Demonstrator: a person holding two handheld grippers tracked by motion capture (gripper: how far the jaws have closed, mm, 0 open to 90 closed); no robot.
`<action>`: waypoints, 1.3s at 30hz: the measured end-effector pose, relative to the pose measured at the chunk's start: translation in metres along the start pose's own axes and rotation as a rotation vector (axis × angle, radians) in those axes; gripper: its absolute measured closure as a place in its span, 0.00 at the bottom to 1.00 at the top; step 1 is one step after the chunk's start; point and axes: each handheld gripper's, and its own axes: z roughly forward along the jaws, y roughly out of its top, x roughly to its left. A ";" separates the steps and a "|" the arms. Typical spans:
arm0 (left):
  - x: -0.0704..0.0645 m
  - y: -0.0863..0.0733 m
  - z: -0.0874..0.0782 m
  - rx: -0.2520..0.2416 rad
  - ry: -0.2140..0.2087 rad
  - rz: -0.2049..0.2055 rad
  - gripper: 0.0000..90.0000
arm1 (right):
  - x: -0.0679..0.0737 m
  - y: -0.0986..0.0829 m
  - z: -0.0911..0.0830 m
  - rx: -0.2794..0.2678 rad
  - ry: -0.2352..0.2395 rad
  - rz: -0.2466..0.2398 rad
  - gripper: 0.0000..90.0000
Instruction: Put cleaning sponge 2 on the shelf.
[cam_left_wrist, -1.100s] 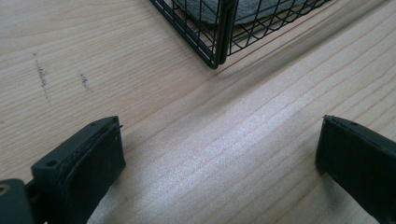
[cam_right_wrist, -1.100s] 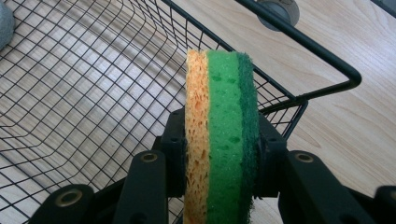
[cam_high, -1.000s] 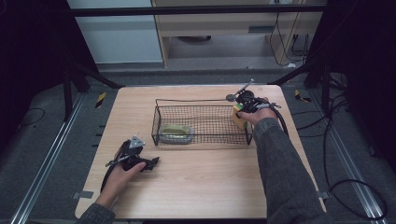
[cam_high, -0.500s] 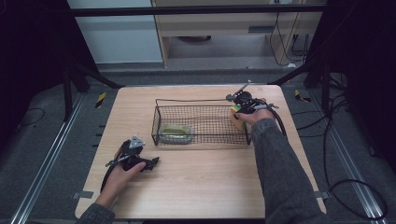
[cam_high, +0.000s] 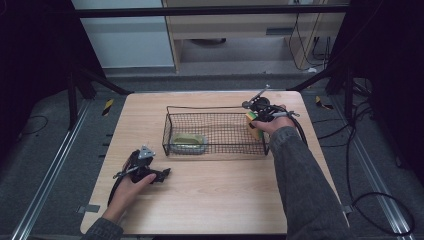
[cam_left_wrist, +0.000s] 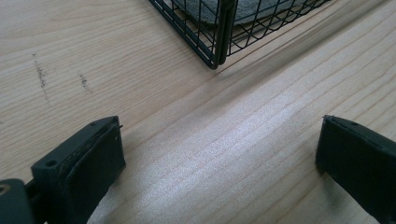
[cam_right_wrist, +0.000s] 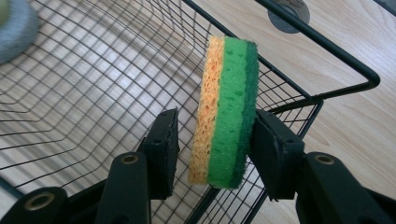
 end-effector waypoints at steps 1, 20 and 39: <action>0.000 0.000 0.000 0.000 0.000 0.000 0.00 | 0.001 0.000 -0.002 0.000 0.001 -0.005 0.61; -0.001 0.000 0.000 -0.001 0.002 0.000 0.00 | 0.033 0.011 0.004 0.000 0.075 -0.046 0.68; -0.001 0.000 0.000 0.005 0.004 0.002 0.00 | 0.040 0.001 -0.018 -0.111 0.079 -0.002 0.34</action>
